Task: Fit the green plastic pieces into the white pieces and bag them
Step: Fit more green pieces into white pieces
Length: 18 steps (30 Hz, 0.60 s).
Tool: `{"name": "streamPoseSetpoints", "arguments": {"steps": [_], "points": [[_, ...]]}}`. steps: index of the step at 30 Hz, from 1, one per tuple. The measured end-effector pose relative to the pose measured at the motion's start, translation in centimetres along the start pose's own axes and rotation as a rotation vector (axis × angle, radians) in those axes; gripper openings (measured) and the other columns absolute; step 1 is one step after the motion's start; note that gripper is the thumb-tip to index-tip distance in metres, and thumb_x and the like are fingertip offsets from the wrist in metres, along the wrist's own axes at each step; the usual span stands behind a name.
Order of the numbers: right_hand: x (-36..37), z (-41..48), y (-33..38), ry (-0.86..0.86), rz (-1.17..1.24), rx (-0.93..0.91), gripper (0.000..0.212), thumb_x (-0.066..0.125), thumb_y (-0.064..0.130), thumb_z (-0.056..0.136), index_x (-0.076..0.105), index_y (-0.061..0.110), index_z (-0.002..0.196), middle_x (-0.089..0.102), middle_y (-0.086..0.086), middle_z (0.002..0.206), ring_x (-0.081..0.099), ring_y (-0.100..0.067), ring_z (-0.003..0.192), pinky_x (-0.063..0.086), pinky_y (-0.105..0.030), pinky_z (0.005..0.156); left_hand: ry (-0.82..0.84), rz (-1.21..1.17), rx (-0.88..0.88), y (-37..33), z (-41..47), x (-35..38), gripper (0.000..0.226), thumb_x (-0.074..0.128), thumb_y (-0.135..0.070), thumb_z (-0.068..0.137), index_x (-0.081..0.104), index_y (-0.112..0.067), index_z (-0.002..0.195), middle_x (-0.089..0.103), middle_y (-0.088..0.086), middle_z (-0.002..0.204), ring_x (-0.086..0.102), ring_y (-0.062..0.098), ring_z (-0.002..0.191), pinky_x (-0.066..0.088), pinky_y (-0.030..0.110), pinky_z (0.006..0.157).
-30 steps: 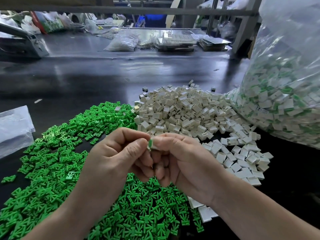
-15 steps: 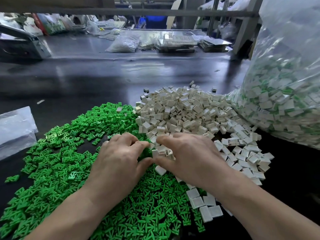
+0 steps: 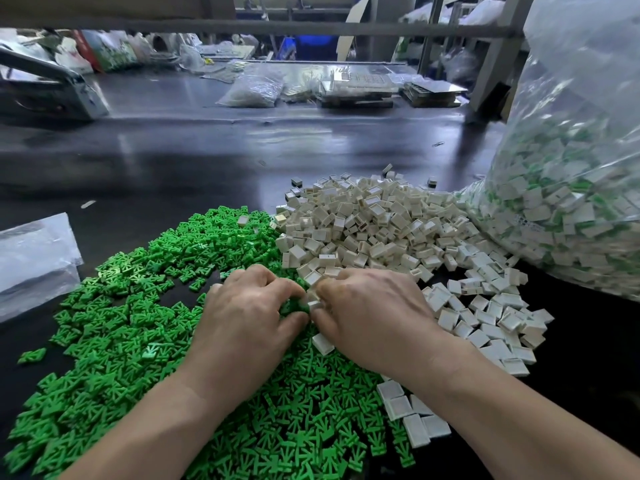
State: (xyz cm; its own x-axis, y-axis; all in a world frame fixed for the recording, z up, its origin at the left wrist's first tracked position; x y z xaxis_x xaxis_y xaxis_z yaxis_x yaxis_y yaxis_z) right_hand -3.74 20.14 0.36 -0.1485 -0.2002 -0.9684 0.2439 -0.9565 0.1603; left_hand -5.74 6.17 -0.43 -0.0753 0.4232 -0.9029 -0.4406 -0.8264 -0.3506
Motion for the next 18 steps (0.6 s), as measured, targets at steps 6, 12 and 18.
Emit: {"name": "streamPoseSetpoints", "arguments": {"steps": [6,12,18], "points": [[0.7,0.0,-0.1,0.05,0.097,0.038,0.026,0.047,0.049,0.097,0.064,0.033,0.109,0.057,0.011,0.091,0.055,-0.017,0.085,0.041,-0.034,0.068,-0.057,-0.064,0.051,-0.2,0.0,-0.4,0.014,0.07,-0.04,0.084,0.068,-0.033,0.096,0.059,-0.017,0.095,0.048,0.012,0.1,0.036,0.038,0.088],[0.5,-0.1,-0.3,0.012,0.215,0.068,0.028,0.053,0.051,0.092,0.064,0.034,0.111,0.06,0.011,0.093,0.057,-0.016,0.089,0.046,-0.035,0.075,-0.106,-0.131,0.121,-0.3,-0.1,-0.6,0.012,0.078,-0.023,0.08,0.07,-0.026,0.088,0.065,-0.016,0.085,0.054,0.013,0.089,0.042,0.041,0.084],[0.2,-0.4,-0.1,-0.022,0.285,0.046,0.033,0.054,0.048,0.092,0.055,0.031,0.121,0.043,0.018,0.076,0.047,-0.007,0.082,0.035,-0.032,0.071,-0.192,-0.218,0.154,-0.5,-0.3,-1.3,0.014,0.08,-0.016,0.078,0.07,-0.021,0.086,0.063,-0.015,0.082,0.056,0.016,0.085,0.047,0.041,0.076]]}}
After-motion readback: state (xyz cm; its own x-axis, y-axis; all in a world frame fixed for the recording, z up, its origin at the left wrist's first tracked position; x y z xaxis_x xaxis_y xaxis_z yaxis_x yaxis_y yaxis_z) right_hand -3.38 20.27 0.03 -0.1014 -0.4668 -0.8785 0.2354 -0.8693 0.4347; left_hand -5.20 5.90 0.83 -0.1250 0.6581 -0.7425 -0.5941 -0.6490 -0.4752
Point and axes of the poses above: each hand's wrist, its own z-axis towards the middle knuckle, its own x-axis out of the palm, y = z × x, the point moved 5 cm from there along z, towards the middle knuckle
